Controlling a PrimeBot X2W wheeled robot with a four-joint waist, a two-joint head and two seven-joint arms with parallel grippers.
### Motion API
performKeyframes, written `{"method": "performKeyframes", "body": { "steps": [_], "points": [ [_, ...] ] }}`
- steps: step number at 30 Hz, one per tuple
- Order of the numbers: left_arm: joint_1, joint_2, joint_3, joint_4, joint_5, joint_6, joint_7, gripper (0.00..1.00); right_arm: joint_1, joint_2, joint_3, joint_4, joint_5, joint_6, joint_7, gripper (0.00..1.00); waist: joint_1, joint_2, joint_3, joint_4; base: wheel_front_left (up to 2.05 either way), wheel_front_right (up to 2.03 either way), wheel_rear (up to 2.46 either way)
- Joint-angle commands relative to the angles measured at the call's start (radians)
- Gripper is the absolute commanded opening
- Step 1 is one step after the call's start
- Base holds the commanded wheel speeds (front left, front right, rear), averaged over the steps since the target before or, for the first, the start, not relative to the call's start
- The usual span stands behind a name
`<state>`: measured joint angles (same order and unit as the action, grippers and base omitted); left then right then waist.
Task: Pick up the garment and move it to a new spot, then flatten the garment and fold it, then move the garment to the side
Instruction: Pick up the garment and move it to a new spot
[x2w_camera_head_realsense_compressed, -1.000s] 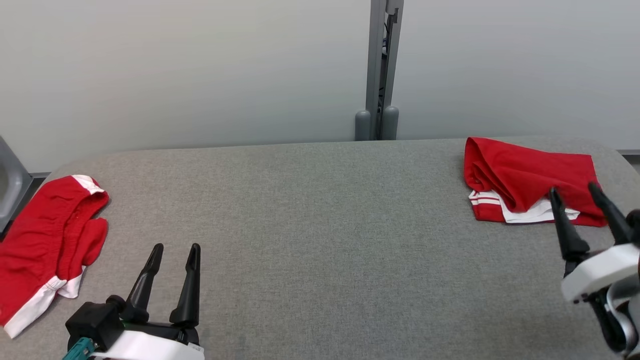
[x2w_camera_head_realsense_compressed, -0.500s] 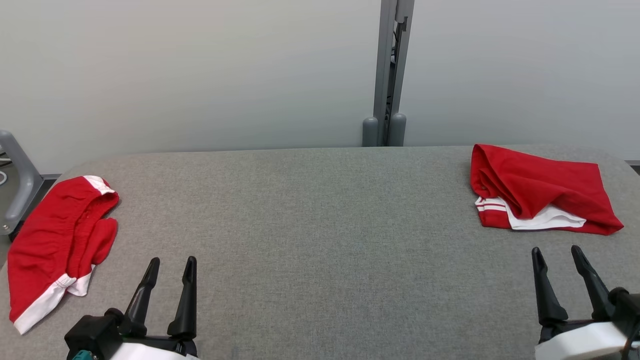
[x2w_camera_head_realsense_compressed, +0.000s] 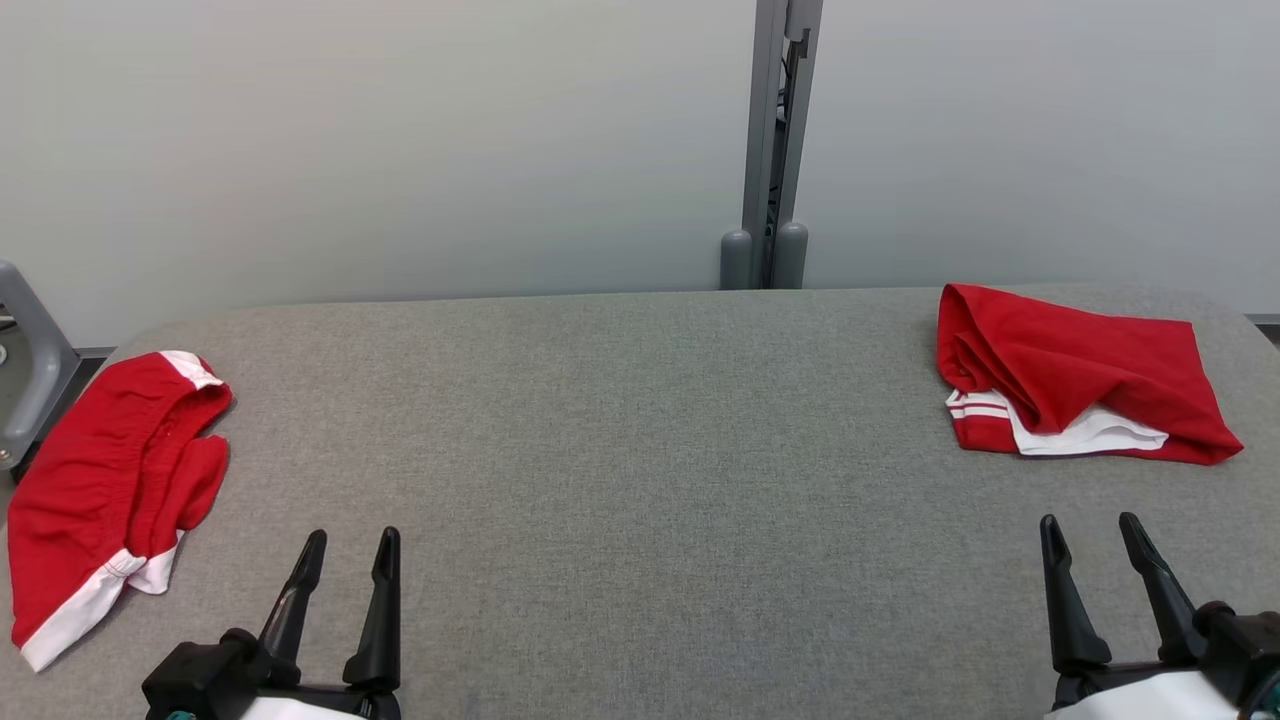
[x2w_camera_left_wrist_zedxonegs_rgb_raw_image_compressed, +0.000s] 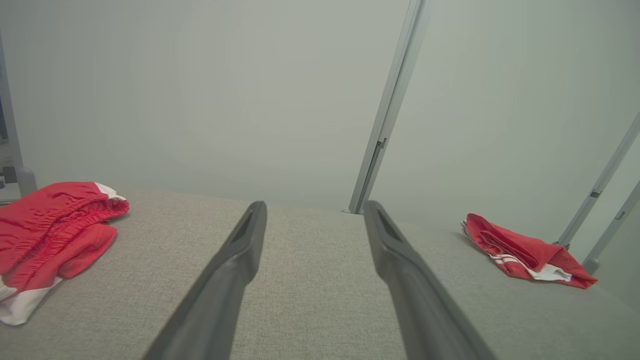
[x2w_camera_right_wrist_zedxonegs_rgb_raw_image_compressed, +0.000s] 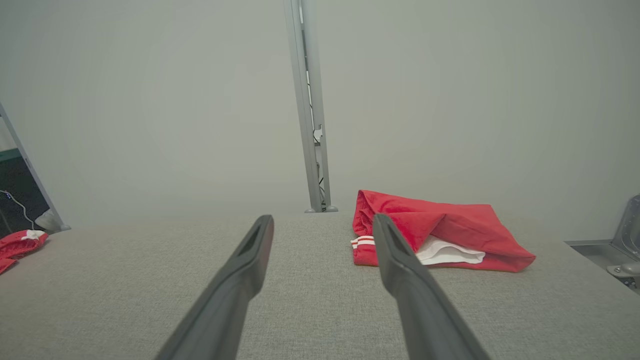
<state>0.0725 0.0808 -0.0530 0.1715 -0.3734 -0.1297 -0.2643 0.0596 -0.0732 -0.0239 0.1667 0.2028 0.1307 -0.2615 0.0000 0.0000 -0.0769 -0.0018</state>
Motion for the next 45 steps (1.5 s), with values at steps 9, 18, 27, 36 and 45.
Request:
{"method": "performKeyframes", "body": {
  "steps": [9, 18, 27, 36, 45],
  "points": [
    [-0.019, -0.003, -0.004, 0.012, 0.007, -0.002, -0.002, 1.00, -0.007, -0.004, 0.006, -0.014, -0.003, 0.001, -0.003, 1.00, 0.0000, 0.0000, 0.001, 0.005, 0.00, 0.00, 0.00],
    [-0.021, -0.002, -0.005, 0.017, 0.013, -0.002, -0.002, 1.00, -0.017, -0.014, 0.021, -0.003, 0.007, 0.001, -0.003, 1.00, 0.0000, 0.0000, 0.000, 0.007, 0.00, 0.00, 0.00],
    [-0.023, -0.004, -0.004, 0.018, 0.008, -0.002, -0.002, 1.00, -0.021, -0.013, 0.025, 0.008, 0.013, 0.001, -0.003, 1.00, 0.0000, 0.0000, 0.004, 0.012, 0.00, 0.00, 0.00],
    [-0.035, -0.001, 0.005, 0.023, 0.015, -0.002, -0.002, 1.00, -0.021, -0.011, 0.037, 0.009, 0.018, 0.001, -0.003, 1.00, 0.0000, 0.0000, 0.005, 0.047, 0.00, 0.00, 0.00],
    [-0.047, 0.006, 0.018, 0.031, 0.028, -0.002, -0.002, 1.00, -0.028, -0.001, 0.066, 0.020, 0.030, 0.001, -0.003, 1.00, 0.0000, 0.0000, 0.006, 0.150, 0.00, 0.00, 0.00]
  ]
}}
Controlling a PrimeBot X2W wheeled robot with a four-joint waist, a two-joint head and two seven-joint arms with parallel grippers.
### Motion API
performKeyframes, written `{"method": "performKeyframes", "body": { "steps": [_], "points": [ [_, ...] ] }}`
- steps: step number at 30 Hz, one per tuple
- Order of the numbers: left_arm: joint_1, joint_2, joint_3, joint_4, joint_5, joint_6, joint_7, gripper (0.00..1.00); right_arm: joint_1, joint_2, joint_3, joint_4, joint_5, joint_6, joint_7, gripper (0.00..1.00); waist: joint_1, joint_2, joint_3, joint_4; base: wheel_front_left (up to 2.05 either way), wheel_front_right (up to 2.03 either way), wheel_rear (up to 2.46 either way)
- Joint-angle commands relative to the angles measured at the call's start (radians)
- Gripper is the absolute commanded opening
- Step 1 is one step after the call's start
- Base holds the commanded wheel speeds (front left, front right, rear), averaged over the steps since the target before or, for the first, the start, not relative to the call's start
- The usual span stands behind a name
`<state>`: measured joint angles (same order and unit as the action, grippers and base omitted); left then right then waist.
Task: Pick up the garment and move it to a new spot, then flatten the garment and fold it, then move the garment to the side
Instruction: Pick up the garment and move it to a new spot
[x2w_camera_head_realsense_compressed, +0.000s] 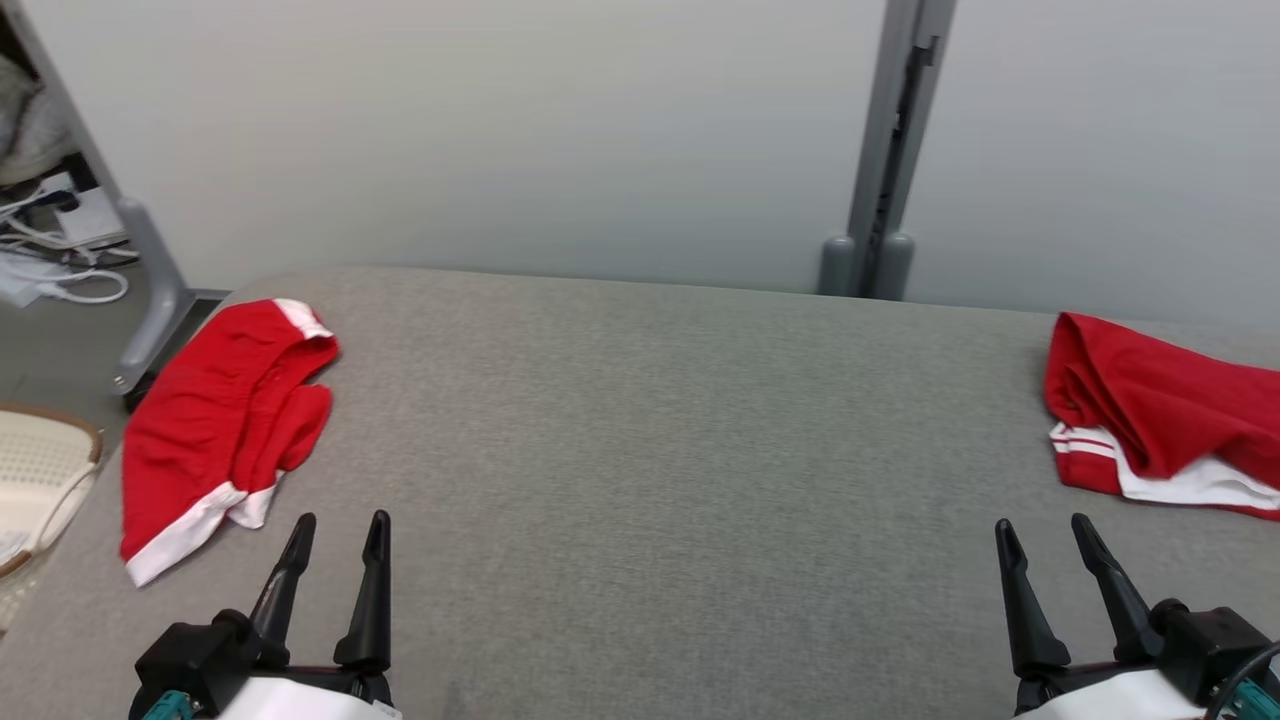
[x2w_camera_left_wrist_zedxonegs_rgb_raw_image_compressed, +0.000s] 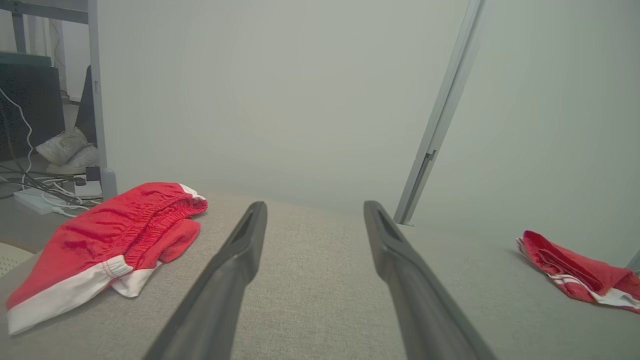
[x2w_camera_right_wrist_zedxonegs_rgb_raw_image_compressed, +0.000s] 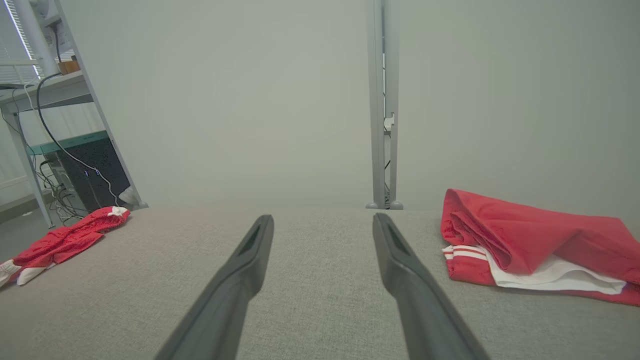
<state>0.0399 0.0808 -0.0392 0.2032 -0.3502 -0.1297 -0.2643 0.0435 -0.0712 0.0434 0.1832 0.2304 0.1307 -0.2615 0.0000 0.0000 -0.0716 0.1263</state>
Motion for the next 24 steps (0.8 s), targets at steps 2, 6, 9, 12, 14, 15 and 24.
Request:
{"method": "performKeyframes", "body": {
  "steps": [2, 6, 9, 12, 14, 15, 24],
  "points": [
    [-0.016, 0.010, 0.010, 0.002, 0.008, -0.002, -0.002, 1.00, -0.014, -0.001, 0.007, 0.008, 0.008, 0.001, -0.003, 1.00, 0.0000, 0.0000, 0.002, 0.049, 0.00, 0.00, 0.00],
    [-0.024, 0.016, 0.020, 0.009, 0.013, -0.002, -0.002, 1.00, -0.016, 0.003, 0.018, 0.013, 0.013, 0.001, -0.003, 1.00, 0.0000, 0.0000, 0.004, 0.108, 0.00, 0.00, 0.00],
    [-0.025, 0.017, 0.029, 0.015, 0.017, -0.002, -0.001, 1.00, -0.019, 0.006, 0.029, 0.017, 0.018, 0.001, -0.003, 1.00, 0.0000, 0.0000, 0.004, 0.149, 0.00, 0.00, 0.00],
    [-0.027, 0.017, 0.033, 0.021, 0.021, -0.002, -0.002, 1.00, -0.023, 0.008, 0.043, 0.021, 0.021, 0.001, -0.003, 1.00, 0.0000, 0.0000, 0.003, 0.187, 0.00, 0.00, 0.00],
    [-0.030, 0.018, 0.035, 0.025, 0.024, -0.002, -0.002, 1.00, -0.025, 0.009, 0.049, 0.024, 0.023, 0.001, -0.003, 1.00, 0.0000, 0.0000, 0.003, 0.212, 0.00, 0.00, 0.00],
    [-0.031, 0.018, 0.036, 0.027, 0.025, -0.002, -0.002, 1.00, -0.025, 0.010, 0.051, 0.024, 0.024, 0.001, -0.003, 1.00, 0.0000, 0.0000, 0.003, 0.223, 0.00, 0.00, 0.00],
    [-0.036, 0.020, 0.043, 0.025, 0.024, -0.002, -0.002, 1.00, -0.034, 0.015, 0.078, 0.040, 0.037, 0.001, -0.003, 1.00, 0.0000, 0.0000, 0.005, 0.297, 0.00, 0.00, 0.00]
  ]
}}
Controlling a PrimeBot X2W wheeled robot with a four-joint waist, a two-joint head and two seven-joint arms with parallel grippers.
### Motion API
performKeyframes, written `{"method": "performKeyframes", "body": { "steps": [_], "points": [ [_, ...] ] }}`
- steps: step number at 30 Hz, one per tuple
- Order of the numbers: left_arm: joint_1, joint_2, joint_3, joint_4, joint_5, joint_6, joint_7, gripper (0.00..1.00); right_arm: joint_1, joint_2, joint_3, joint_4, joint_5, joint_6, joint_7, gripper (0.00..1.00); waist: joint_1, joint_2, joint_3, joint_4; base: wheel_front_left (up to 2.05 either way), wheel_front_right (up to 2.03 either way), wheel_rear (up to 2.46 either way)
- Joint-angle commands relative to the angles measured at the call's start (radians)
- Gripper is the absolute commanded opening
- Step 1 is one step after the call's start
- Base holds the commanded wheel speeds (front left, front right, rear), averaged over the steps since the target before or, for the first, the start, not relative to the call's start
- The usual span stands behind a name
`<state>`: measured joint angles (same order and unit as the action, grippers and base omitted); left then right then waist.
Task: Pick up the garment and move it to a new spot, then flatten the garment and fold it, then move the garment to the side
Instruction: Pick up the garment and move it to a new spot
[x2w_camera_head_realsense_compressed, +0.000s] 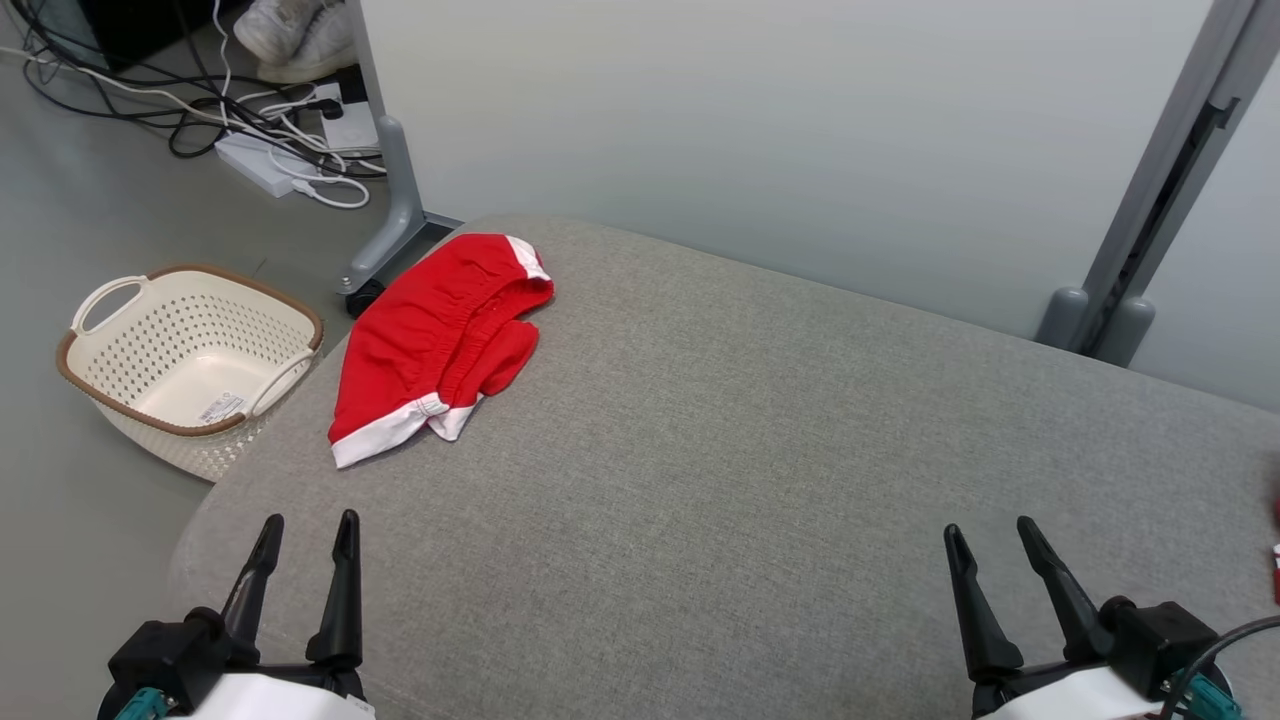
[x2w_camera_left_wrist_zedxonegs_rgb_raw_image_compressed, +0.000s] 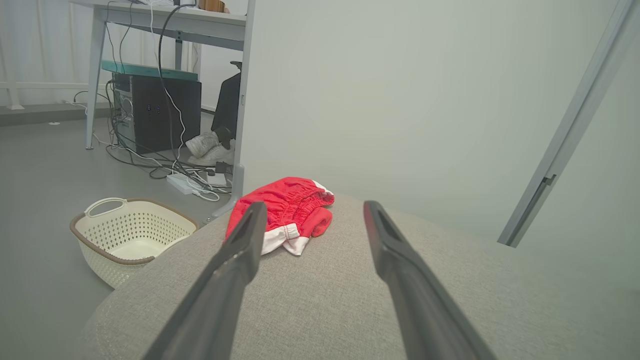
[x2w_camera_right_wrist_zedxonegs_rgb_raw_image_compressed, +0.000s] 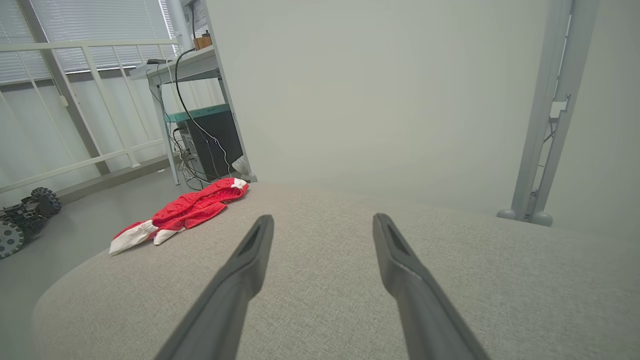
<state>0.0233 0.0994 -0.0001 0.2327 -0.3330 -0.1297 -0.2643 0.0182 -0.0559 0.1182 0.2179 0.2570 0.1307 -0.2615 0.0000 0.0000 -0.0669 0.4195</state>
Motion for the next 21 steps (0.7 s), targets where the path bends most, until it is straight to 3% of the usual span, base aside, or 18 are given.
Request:
{"method": "performKeyframes", "body": {
  "steps": [1, 15, 21],
  "points": [
    [-0.018, 0.000, 0.006, -0.006, 0.006, -0.002, -0.002, 1.00, -0.008, -0.001, 0.004, 0.007, 0.010, 0.001, -0.003, 1.00, 0.0000, 0.0000, 0.000, 0.006, 0.00, 0.00, 0.00],
    [-0.026, -0.006, 0.047, -0.011, -0.003, -0.002, -0.002, 1.00, -0.029, -0.013, 0.056, 0.004, 0.009, 0.001, -0.003, 1.00, 0.0000, 0.0000, 0.012, -0.028, 0.00, 0.00, 0.00],
    [-0.085, 0.034, 0.024, 0.041, 0.023, -0.002, -0.002, 1.00, -0.045, -0.023, 0.075, -0.002, 0.009, 0.001, -0.003, 1.00, 0.0000, 0.0000, 0.043, -0.068, 0.00, 0.00, 0.00]
  ]
}}
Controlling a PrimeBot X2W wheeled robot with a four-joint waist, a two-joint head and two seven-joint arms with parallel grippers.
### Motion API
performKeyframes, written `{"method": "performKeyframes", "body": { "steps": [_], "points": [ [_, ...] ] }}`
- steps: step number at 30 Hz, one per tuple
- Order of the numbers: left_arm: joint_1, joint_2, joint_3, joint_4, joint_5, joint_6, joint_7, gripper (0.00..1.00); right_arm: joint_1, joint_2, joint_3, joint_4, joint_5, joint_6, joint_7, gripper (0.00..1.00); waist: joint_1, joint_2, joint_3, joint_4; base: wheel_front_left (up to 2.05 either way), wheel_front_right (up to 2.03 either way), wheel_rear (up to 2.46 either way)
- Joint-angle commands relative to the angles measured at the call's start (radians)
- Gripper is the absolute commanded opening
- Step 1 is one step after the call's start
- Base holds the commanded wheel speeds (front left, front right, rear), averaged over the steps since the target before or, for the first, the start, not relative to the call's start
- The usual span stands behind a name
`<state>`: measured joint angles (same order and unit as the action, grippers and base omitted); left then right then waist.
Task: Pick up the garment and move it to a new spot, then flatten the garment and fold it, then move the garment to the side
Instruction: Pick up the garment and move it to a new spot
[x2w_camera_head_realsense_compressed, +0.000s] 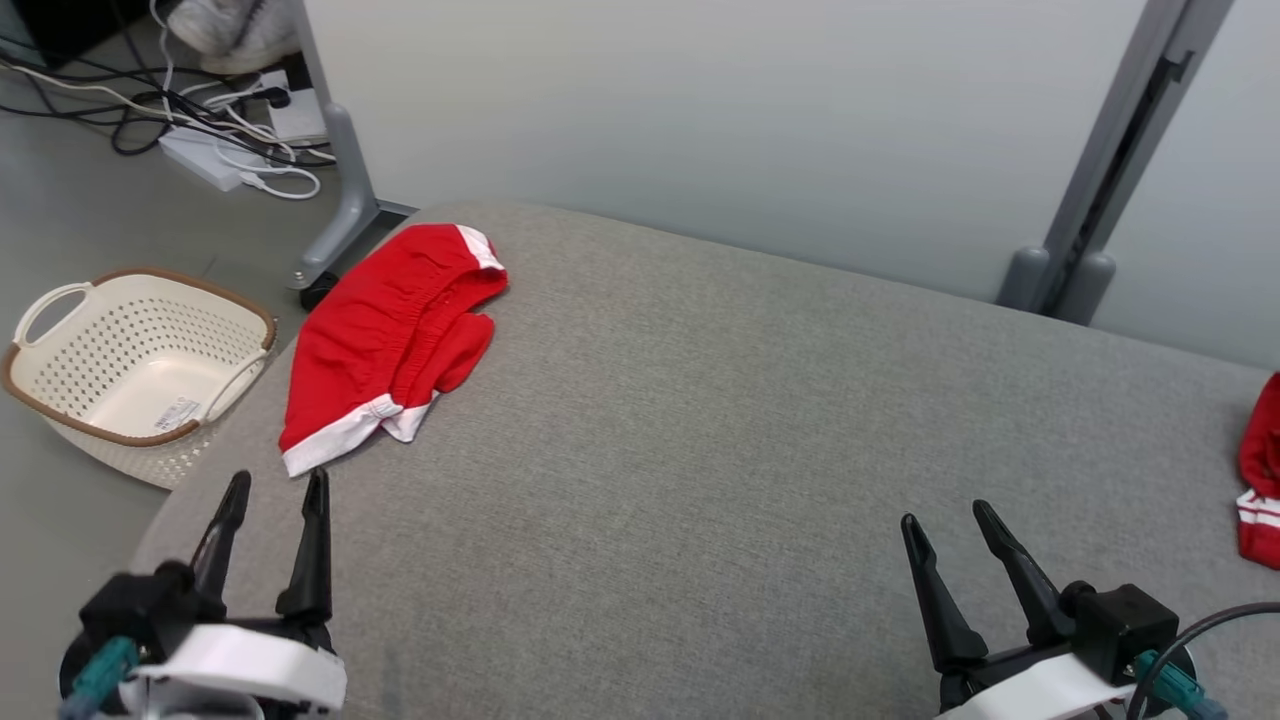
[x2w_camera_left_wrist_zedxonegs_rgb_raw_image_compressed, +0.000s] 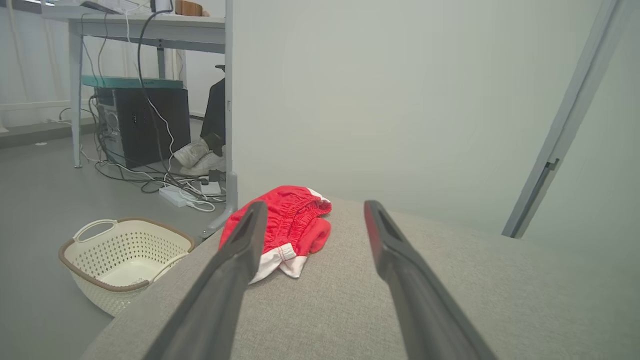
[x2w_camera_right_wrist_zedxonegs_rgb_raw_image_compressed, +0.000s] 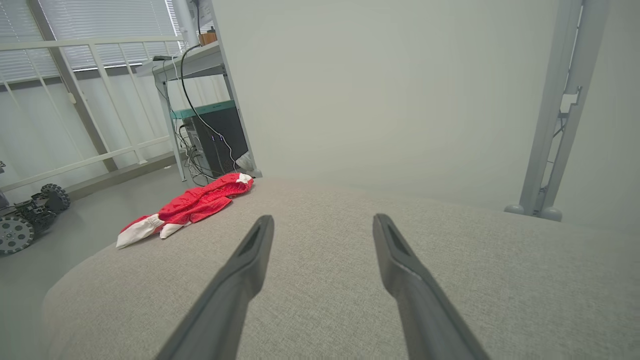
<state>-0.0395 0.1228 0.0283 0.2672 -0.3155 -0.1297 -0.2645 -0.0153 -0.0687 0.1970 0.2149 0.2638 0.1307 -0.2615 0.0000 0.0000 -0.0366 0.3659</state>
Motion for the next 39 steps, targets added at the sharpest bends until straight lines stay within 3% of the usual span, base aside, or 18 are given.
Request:
{"method": "performKeyframes", "body": {
  "steps": [1, 7, 20, 27, 39],
  "points": [
    [-0.042, 0.023, -0.007, 0.023, 0.008, -0.002, -0.001, 1.00, -0.016, -0.010, -0.001, 0.002, 0.002, 0.001, -0.003, 1.00, 0.0000, 0.0000, 0.020, -0.023, 0.00, 0.00, 0.00],
    [-0.195, 0.101, -0.021, 0.129, -0.046, -0.002, 0.063, 1.00, -0.060, -0.009, 0.016, 0.012, -0.020, 0.001, -0.003, 1.00, 0.0000, 0.0000, 0.092, -0.086, 0.00, 0.00, 0.00],
    [-0.544, 0.302, -0.074, 0.386, -0.227, -0.002, 0.397, 1.00, -0.152, 0.004, 0.011, 0.007, -0.071, 0.001, -0.003, 1.00, 0.0000, 0.0000, 0.223, -0.226, 0.00, 0.00, 0.00],
    [-0.662, 0.392, -0.115, 0.554, -0.333, -0.002, 0.591, 1.00, -0.198, 0.010, -0.005, -0.051, -0.100, 0.001, -0.003, 1.00, 0.0000, 0.0000, 0.299, -0.296, 0.00, 0.00, 0.00],
    [-0.755, 0.509, -0.134, 0.729, -0.521, -0.002, 0.751, 1.00, -0.218, 0.016, -0.026, -0.176, -0.138, 0.001, -0.003, 1.00, 0.0000, 0.0000, 0.403, -0.382, 0.00, 0.00, 0.00]
  ]
}}
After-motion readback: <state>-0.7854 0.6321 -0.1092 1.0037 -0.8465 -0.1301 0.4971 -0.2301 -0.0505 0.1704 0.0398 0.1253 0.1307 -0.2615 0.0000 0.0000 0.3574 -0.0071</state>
